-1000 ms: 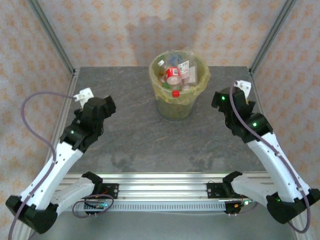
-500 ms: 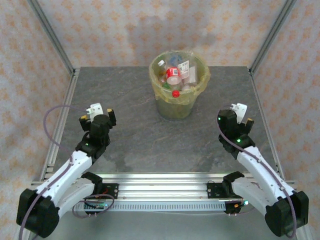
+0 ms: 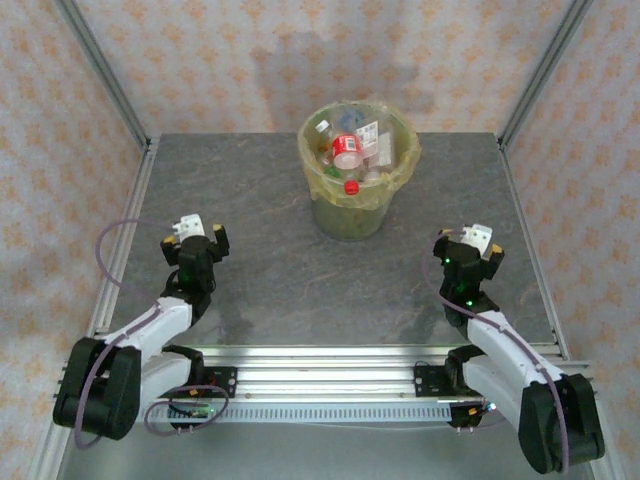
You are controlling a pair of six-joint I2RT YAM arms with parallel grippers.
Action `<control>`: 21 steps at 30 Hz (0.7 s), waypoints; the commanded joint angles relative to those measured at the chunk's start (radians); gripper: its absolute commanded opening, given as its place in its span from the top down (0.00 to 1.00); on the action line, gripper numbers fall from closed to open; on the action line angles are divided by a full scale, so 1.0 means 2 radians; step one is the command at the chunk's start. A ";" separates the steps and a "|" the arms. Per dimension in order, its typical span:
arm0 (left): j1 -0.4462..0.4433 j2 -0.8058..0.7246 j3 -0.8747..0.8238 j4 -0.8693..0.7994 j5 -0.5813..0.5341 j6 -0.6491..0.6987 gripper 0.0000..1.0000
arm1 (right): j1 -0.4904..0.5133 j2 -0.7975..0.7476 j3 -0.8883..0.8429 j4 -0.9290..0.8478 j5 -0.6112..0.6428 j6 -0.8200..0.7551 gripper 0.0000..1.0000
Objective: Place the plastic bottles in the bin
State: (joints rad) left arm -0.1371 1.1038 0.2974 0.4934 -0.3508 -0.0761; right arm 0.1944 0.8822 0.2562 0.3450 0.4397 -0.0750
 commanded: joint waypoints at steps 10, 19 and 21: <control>0.012 0.114 0.015 0.145 0.066 0.053 0.00 | -0.025 0.147 -0.008 0.202 -0.099 -0.013 0.01; 0.035 0.195 0.058 0.134 0.112 0.050 0.00 | -0.065 0.259 0.009 0.297 -0.181 0.000 0.01; 0.041 0.198 0.062 0.132 0.118 0.044 0.00 | -0.068 0.293 0.013 0.316 -0.188 0.002 0.01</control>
State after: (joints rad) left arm -0.0727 1.5028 0.3908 0.7494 -0.1436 0.0086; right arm 0.0708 1.4025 0.2630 0.8581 0.1314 -0.0975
